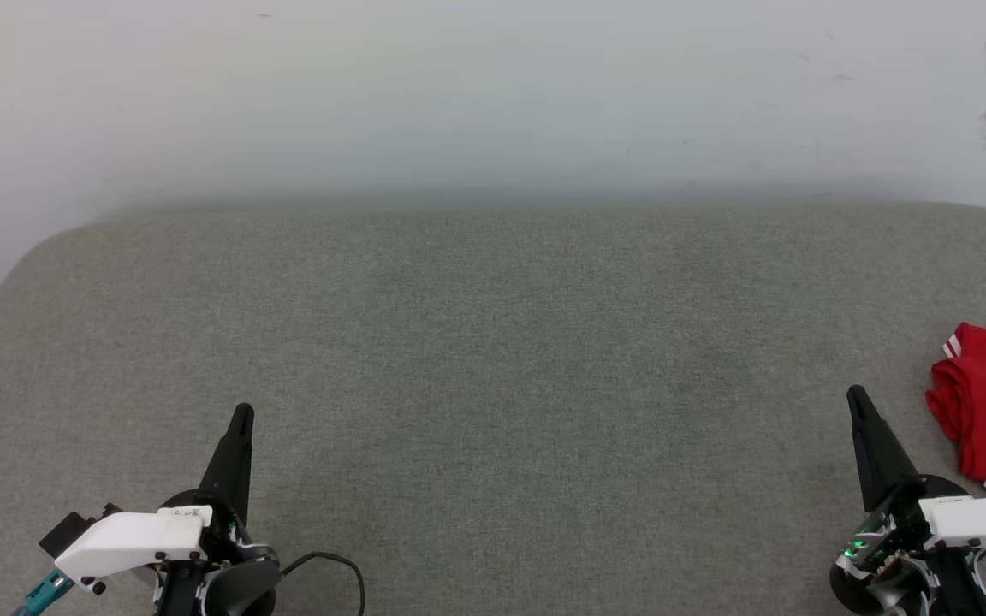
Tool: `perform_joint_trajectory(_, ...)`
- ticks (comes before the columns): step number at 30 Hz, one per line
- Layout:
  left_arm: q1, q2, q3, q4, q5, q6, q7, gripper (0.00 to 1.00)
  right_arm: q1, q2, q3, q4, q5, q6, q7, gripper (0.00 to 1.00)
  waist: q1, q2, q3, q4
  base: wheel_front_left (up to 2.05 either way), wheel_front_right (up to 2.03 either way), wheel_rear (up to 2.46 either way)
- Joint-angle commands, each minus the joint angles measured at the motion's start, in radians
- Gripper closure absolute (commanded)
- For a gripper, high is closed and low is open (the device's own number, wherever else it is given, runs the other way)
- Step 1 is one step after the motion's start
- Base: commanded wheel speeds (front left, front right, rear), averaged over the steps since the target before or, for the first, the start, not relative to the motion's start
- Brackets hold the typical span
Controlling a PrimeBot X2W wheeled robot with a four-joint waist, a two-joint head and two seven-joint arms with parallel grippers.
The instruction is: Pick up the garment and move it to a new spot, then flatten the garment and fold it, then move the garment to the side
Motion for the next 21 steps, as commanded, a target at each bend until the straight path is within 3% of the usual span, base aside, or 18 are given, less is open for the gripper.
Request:
perform_joint_trajectory(1, -0.007, -0.001, 0.002, -0.002, -0.001, -0.004, 0.003, 1.0, -0.015, 0.002, -0.002, 0.001, -0.002, 0.0, 0.002, 1.0, 0.0001, 0.0, 0.0, 0.0, 0.0, 0.0, 0.0)
perform_joint_trajectory(21, -0.007, -0.001, 0.002, -0.002, -0.001, -0.004, 0.003, 1.0, -0.014, 0.005, -0.006, 0.001, -0.007, 0.0, 0.005, 1.0, 0.0001, 0.0, 0.0, 0.0, 0.0, 0.0, 0.0)
